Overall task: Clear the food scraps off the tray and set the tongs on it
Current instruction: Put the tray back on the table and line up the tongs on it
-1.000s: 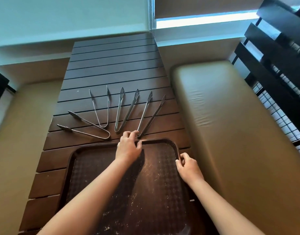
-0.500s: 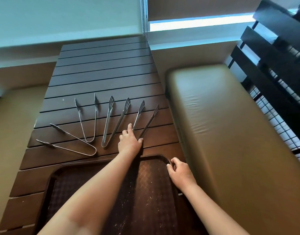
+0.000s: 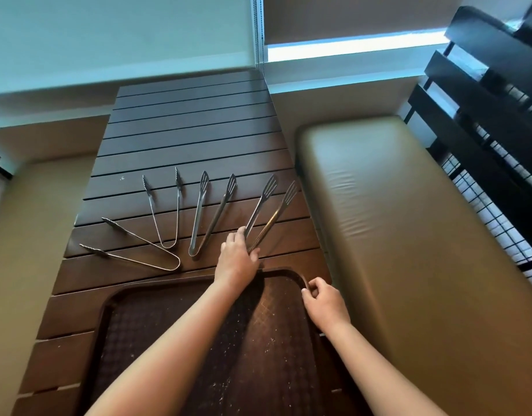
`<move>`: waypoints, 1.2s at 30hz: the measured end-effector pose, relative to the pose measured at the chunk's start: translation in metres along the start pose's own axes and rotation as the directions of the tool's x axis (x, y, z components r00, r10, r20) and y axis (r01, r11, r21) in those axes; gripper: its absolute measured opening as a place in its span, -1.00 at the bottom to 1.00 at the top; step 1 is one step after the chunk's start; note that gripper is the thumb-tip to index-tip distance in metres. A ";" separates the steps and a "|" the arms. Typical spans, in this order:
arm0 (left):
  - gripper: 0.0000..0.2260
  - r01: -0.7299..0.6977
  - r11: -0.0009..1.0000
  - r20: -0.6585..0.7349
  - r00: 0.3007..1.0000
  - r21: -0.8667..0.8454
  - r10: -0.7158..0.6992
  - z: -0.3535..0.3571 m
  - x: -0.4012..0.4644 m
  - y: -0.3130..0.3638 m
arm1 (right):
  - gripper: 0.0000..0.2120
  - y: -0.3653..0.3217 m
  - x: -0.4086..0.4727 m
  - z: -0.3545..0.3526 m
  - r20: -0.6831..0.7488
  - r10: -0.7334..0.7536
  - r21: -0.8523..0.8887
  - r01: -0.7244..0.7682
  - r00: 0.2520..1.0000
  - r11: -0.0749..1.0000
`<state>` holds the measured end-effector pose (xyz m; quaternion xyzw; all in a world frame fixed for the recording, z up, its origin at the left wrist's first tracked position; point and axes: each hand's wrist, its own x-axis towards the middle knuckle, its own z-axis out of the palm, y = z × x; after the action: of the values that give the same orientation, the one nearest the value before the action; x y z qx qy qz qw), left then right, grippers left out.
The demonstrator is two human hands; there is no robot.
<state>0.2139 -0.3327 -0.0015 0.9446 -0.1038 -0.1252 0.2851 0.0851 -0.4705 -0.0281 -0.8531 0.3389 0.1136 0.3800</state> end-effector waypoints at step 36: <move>-0.48 -0.378 0.876 -0.015 0.916 0.300 0.401 -0.072 -0.166 -0.091 | -0.63 -0.022 -0.128 0.020 0.161 -0.470 -0.355 0.495 0.868 0.793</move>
<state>0.0891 -0.1772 0.0349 0.9399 -0.2980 -0.0121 0.1662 0.0055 -0.3821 0.0289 -0.9646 0.0686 0.1047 0.2320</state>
